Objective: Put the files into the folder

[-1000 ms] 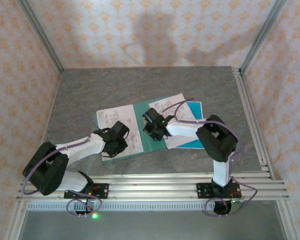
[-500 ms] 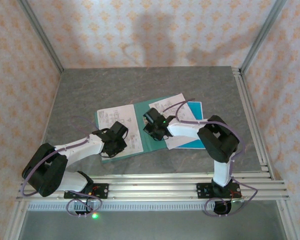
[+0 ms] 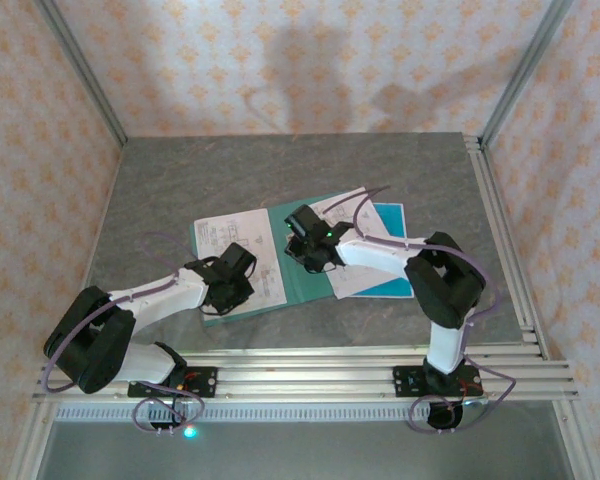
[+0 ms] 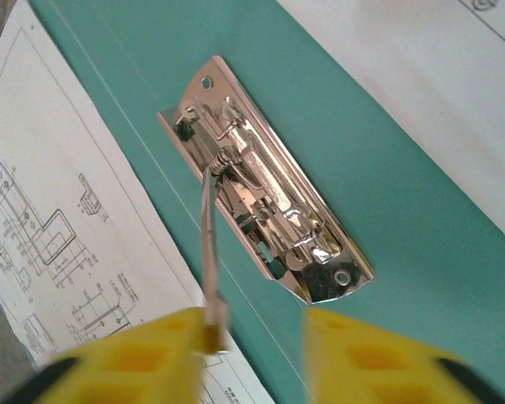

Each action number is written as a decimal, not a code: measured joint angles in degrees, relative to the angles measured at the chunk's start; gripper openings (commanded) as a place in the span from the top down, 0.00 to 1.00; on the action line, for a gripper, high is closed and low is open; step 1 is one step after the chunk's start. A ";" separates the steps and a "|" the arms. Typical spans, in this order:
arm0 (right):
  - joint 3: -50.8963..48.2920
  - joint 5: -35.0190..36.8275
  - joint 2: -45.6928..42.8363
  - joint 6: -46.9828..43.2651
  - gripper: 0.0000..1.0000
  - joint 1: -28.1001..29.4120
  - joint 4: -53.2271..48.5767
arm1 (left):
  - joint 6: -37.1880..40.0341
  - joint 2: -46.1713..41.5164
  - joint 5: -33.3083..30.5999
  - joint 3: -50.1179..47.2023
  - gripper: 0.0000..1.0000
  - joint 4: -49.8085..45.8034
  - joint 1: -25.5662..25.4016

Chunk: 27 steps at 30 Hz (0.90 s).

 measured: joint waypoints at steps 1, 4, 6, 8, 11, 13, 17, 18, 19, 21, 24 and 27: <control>-0.20 0.00 -0.52 -0.20 0.40 -0.02 0.11 | 0.02 0.00 -0.02 0.00 1.00 0.00 0.00; -1.88 -0.15 -3.41 0.46 0.31 -0.11 1.55 | 0.09 0.00 -0.02 0.00 1.00 0.00 0.00; -2.75 -0.85 -5.01 1.38 0.30 -0.15 3.13 | 0.15 0.00 0.00 0.00 1.00 0.00 0.00; -2.84 -2.14 -5.27 2.62 0.30 -0.24 5.16 | 0.17 0.00 -0.02 0.00 1.00 0.00 0.00; -2.82 -4.15 -4.20 5.07 0.30 -0.22 7.87 | 0.17 0.00 0.00 0.00 1.00 0.00 0.00; -2.78 -5.20 -2.86 6.78 0.30 -0.22 8.81 | 0.17 0.00 0.00 0.02 1.00 0.00 0.00; -1.53 -5.66 0.31 9.05 0.31 -0.31 8.72 | 0.20 0.00 -0.02 0.04 1.00 0.00 0.00; -0.98 -5.73 0.87 9.40 0.32 -0.39 8.52 | 0.20 0.00 -0.02 0.04 1.00 -0.02 0.00; -0.02 -5.90 1.60 9.64 0.32 -0.55 8.41 | 0.20 0.00 -0.02 0.04 1.00 -0.02 0.00; 2.71 -6.47 3.30 10.25 0.34 -1.09 8.24 | 0.22 0.00 -0.02 0.04 1.00 -0.02 0.04; 7.89 -7.15 6.14 10.84 0.36 -2.34 8.04 | 0.22 0.00 -0.02 0.04 1.00 -0.04 0.09; 12.81 -7.32 8.96 10.82 0.37 -3.89 7.65 | 0.22 0.00 -0.02 0.04 1.00 -0.04 0.09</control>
